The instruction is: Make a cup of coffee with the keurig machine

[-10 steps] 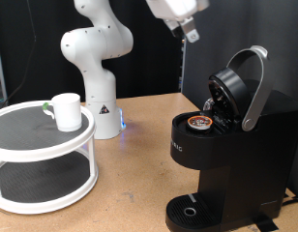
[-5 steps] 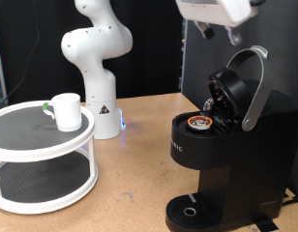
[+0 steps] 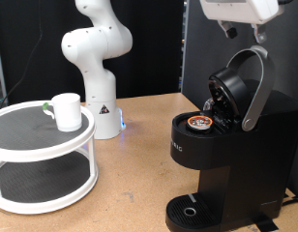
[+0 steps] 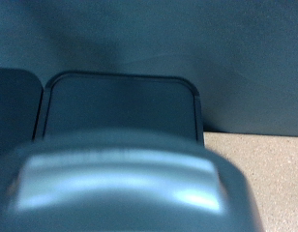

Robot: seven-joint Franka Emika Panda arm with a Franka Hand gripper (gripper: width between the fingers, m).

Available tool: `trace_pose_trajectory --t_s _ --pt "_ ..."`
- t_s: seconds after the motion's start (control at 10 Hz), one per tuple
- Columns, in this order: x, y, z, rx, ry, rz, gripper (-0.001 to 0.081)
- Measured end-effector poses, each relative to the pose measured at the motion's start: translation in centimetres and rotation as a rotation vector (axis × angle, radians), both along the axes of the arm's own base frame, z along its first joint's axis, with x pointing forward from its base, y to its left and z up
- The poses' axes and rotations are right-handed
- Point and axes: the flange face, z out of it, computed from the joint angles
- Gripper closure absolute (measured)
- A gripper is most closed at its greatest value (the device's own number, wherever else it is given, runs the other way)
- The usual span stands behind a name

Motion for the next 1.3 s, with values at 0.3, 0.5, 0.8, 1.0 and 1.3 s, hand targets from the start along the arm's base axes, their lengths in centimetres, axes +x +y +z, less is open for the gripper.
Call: trace_pose_trajectory --t_s 0.3,0.5,0.8,1.0,1.3 --pt "-0.4 1.8 0.5 0.0 -0.005 0.002 0.0098" --pt "-0.7 2.9 0.4 -0.01 -0.004 -0.006 0.0415" --pt "-0.4 4.2 -0.3 -0.023 -0.012 -0.027 0.0599" --pt "0.0 4.7 -0.9 -0.032 -0.014 -0.033 0.079" --pt "0.3 4.9 -1.5 -0.037 -0.007 -0.034 0.0803"
